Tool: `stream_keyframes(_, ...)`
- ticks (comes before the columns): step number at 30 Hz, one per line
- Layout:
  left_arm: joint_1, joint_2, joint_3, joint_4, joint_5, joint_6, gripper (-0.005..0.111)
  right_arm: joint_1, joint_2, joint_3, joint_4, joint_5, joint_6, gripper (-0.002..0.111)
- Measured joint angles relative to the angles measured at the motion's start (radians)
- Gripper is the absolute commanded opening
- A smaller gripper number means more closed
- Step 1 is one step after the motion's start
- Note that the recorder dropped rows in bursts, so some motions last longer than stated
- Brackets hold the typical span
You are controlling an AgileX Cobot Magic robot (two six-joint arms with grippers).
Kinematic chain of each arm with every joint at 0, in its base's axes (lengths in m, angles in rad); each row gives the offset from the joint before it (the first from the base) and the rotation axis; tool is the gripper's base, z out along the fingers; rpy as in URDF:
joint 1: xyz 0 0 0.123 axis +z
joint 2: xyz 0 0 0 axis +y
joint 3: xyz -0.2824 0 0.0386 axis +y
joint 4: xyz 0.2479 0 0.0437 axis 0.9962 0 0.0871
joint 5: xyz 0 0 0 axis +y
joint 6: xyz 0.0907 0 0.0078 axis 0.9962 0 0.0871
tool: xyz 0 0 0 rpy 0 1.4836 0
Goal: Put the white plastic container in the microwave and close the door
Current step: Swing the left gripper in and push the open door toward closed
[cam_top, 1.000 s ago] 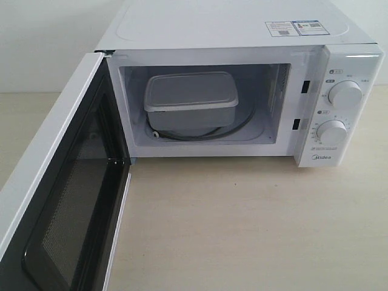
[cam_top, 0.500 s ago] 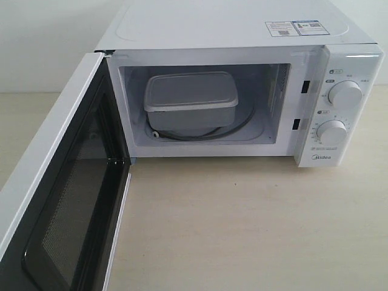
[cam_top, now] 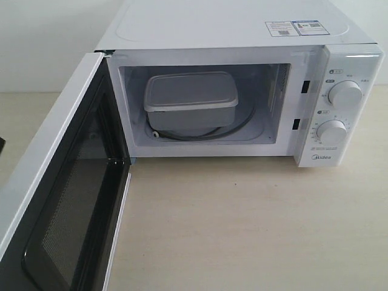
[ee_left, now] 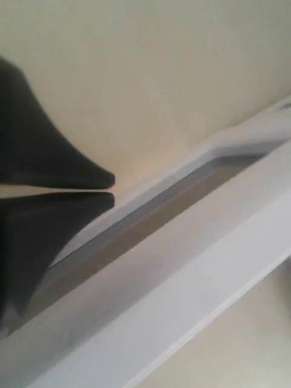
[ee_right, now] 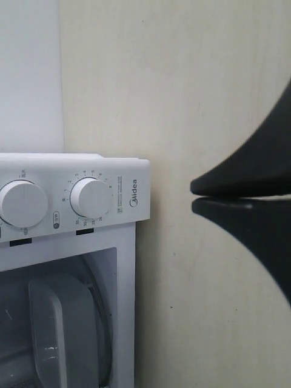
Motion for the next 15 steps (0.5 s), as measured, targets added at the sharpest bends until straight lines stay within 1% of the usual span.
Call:
stream_keyframes(2,0.0,0.068,0.0,-0.092,0.036,0.133,0.004,0.0,0.0,0.0,0.0,0.0,0.0,0.0)
stream_keyframes(3,0.0,0.084,0.0,-0.131,0.049,0.175,0.004,0.0,0.0,0.0,0.0,0.0,0.0,0.0)
stream_keyframes(4,0.002,0.116,0.0,-0.2,0.077,0.259,0.004,0.0,0.0,0.0,0.0,0.0,0.0,0.0)
stream_keyframes(5,0.002,0.125,0.0,-0.23,0.087,0.289,0.004,0.0,0.0,0.0,0.0,0.0,0.0,0.0)
stream_keyframes(6,0.002,0.142,0.0,-0.305,0.098,0.34,0.004,0.0,0.0,0.0,0.0,0.0,0.0,0.0)
stream_keyframes(7,0.002,0.144,0.0,-0.336,0.1,0.353,0.004,0.0,0.0,0.0,0.0,0.0,0.0,0.0)
stream_keyframes(8,0.002,0.159,0.0,-0.401,0.1,0.372,0.004,0.0,0.0,0.0,0.0,0.0,0.0,0.0)
stream_keyframes(10,-0.017,0.189,0.0,-0.469,0.096,0.408,0.004,0.0,0.0,0.0,0.0,0.0,0.0,0.0)
stream_keyframes(12,-0.075,0.22,0.0,-0.491,0.057,0.455,0.004,0.0,0.0,0.0,0.0,0.0,0.0,0.0)
stream_keyframes(15,-0.204,0.278,0.0,-0.499,-0.113,0.489,0.004,0.0,0.0,0.0,0.0,0.0,0.0,0.0)
